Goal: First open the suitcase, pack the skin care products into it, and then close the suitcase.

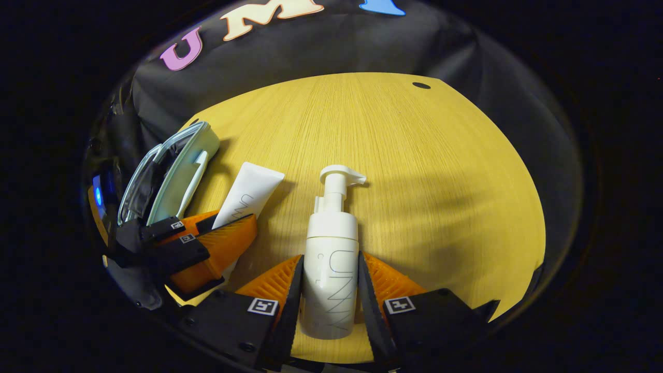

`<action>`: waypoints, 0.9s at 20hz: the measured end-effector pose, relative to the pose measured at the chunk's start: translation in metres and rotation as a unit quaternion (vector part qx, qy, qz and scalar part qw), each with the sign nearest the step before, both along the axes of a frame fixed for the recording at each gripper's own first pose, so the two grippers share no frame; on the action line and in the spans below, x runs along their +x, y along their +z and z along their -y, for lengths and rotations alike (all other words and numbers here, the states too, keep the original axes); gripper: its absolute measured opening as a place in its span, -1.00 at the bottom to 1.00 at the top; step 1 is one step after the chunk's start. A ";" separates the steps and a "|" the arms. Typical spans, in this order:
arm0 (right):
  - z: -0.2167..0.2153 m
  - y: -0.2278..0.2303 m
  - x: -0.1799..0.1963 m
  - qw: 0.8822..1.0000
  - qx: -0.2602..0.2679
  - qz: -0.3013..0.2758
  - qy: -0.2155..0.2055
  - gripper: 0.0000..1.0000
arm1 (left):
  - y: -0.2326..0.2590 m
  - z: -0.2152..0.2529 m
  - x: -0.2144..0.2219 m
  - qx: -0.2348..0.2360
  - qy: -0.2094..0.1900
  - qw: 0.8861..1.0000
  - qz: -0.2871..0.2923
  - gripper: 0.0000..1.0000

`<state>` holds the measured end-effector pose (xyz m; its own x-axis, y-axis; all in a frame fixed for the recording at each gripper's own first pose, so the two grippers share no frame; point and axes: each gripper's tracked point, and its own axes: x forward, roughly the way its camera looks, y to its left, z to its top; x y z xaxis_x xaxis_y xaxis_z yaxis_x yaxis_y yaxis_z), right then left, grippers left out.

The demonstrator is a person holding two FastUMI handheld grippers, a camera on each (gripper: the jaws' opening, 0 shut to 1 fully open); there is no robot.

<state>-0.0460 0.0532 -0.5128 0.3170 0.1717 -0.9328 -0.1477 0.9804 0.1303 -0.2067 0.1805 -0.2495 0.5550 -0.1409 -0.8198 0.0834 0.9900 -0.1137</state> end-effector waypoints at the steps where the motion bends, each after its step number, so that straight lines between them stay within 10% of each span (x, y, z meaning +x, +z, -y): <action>1: -0.001 -0.001 0.000 1.000 -0.001 0.003 0.000 0.16 | -0.001 -0.002 0.000 0.001 -0.001 1.000 0.001 -0.75; 9: -0.003 -0.001 0.004 0.999 0.014 0.011 -0.028 0.12 | 0.036 0.005 0.023 -0.011 -0.041 0.999 0.029 -0.88; 18: -0.003 0.000 0.002 0.999 0.001 0.013 -0.044 0.11 | 0.091 -0.099 0.048 0.008 0.024 0.998 0.058 -0.88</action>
<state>-0.0441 0.0561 -0.5132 0.3548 0.1436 -0.9239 -0.0635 0.9896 0.1294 -0.1583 0.2791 -0.1583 0.6521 -0.0982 -0.7518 0.0466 0.9949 -0.0896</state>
